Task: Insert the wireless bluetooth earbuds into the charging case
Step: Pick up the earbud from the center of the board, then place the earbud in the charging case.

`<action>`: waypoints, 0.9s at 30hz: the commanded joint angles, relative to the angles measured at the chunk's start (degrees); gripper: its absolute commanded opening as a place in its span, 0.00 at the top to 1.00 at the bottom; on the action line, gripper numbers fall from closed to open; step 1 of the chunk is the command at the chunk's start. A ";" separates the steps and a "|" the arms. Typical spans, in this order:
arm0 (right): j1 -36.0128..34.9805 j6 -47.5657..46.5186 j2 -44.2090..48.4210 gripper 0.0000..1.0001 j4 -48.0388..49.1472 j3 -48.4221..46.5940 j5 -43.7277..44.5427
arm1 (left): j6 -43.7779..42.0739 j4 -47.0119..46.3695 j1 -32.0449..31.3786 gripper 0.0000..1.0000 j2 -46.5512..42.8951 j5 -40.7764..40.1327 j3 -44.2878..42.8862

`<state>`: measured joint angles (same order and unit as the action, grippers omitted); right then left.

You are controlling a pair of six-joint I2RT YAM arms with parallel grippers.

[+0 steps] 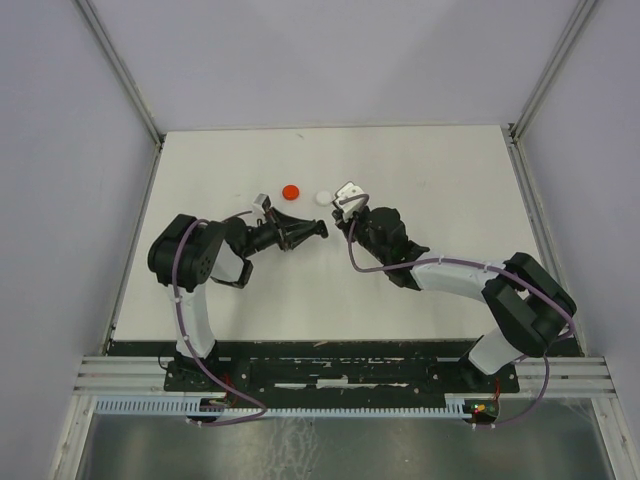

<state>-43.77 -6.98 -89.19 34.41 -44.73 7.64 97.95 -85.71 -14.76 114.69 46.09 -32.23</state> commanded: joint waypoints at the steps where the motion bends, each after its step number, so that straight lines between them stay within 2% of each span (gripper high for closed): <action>1: -0.18 -3.60 1.74 0.99 7.60 -0.01 -6.34 | 0.83 -2.65 -0.58 0.97 -0.13 -0.82 -1.41; 10: -0.22 -5.94 1.89 0.99 5.78 0.30 -13.04 | -4.19 4.08 -1.12 0.97 -1.85 -1.26 -2.62; 27: -0.26 -8.66 -1.58 0.99 3.46 -0.50 -13.24 | -7.22 8.88 -1.67 0.97 -5.64 0.05 -3.23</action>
<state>-43.77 -14.09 -89.84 37.17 -44.38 -5.48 94.19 -76.97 -16.03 111.92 45.28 -34.09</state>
